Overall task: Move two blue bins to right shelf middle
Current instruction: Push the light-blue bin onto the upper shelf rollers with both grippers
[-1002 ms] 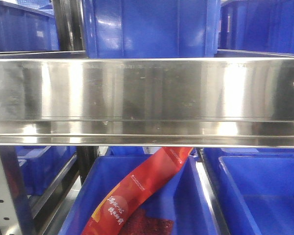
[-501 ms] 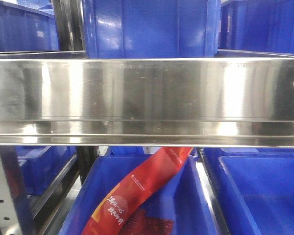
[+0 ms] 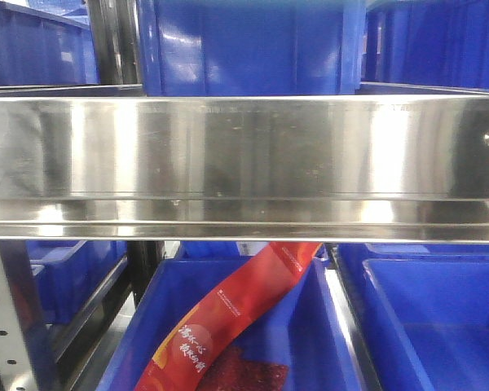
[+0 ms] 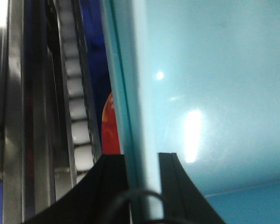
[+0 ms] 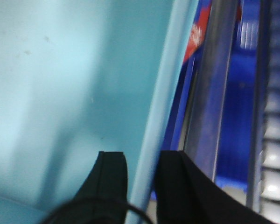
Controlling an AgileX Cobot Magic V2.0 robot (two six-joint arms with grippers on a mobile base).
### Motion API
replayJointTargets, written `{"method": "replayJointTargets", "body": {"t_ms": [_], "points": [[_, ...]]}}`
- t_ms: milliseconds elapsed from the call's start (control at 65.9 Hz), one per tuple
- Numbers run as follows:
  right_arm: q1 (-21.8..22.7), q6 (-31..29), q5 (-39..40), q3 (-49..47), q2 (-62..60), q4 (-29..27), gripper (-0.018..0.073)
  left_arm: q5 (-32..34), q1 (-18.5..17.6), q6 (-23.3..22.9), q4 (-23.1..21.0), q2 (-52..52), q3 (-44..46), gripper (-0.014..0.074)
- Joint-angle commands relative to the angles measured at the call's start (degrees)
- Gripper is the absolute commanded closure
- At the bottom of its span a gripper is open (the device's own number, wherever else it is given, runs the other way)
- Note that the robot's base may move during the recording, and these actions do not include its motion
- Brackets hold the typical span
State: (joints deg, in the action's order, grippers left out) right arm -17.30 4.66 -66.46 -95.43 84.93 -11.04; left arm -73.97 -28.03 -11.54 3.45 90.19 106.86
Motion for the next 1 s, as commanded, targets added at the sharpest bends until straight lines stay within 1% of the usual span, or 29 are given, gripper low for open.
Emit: {"method": "replayJointTargets", "body": {"t_ms": [0,137,288,349,395,440,470,486,516,531,592,607,637,653,668,759,865,941,986], "points": [[0.12,-1.1,5.16,3.45,-0.64,-0.22,0.0712,4.0,-0.27,1.05,0.59,-1.19,-3.64,0.0707],[0.12,-1.1,8.48,7.48,-0.64,-0.33,0.0712,4.0,-0.27,1.05,0.59,-1.19,-9.55,0.0707],[0.12,-1.1,8.41,8.39,-0.02,-0.33,0.0712,4.0,-0.27,1.05,0.34,-1.19,-14.25,0.0705],[0.12,-1.1,8.54,8.39,0.1,-0.33,0.0695,4.0,-0.27,1.05,0.22,-1.19,-14.61,0.0673],[0.12,-1.1,8.72,8.39,0.1,-0.33,0.0652,4.0,-0.27,1.05,0.12,-1.19,-14.61,0.0635],[0.12,-1.1,8.84,8.39,0.1,-0.33,0.058,4.0,-0.27,1.05,0.12,-1.19,-14.61,0.0556],[0.12,-1.1,8.71,8.39,0.1,-0.33,0.0502,4.0,-0.27,1.05,0.12,-1.19,-14.61,0.0498],[0.12,-1.1,8.71,8.39,0.1,-0.33,0.0484,4.0,-0.27,1.05,0.12,-1.19,-14.61,0.0482],[0.12,-1.1,8.53,8.39,0.1,-0.33,0.0408,4.0,-0.27,1.05,0.12,-1.19,-14.61,0.0398],[0.12,-1.1,8.4,8.24,0.1,-0.33,0.0347,4.0,-0.27,1.05,0.12,-1.19,-14.61,0.0361],[0.12,-1.1,8.32,8.1,0.1,-0.33,0.0178,4.0,-0.27,1.05,0.12,-1.19,-14.61,0.0197],[0.12,-1.1,8.32,8.1,0.1,-0.33,0.0137,4.0,-0.27,1.05,0.12,-1.19,-14.61,0.0133],[0.12,-1.1,8.43,8.1,-0.17,-0.33,0.0047,4.0,-0.27,1.05,0.12,-1.19,-14.61,0.0048],[0.12,-1.1,8.43,8.1,-0.15,-0.33,0.0016,4.0,-0.27,1.05,0.12,-1.29,-14.61,-0.0013],[0.12,-1.1,8.43,8.1,-0.3,-0.33,-0.0022,4.0,-0.27,1.05,0.12,-1.42,-14.5,-0.0036],[0.12,-1.1,8.83,8.1,-1.21,-0.33,-0.0004,4.0,-0.27,1.05,0.23,-1.94,-14.5,0.0044],[0.12,-1.1,9.81,8.01,-3.15,-0.33,0.0026,4.0,-0.27,1.05,0.32,-3.54,-13.38,0.0117],[0.12,-1.1,10.41,8.01,-4.96,-0.33,0.0072,4.0,-0.27,1.05,0.49,-5.15,-12.25,0.0164],[0.12,-1.1,10.56,8.01,-6.34,-0.33,0.0124,4.0,-0.27,1.05,0.89,-6.6,-11.61,0.0202]]}}
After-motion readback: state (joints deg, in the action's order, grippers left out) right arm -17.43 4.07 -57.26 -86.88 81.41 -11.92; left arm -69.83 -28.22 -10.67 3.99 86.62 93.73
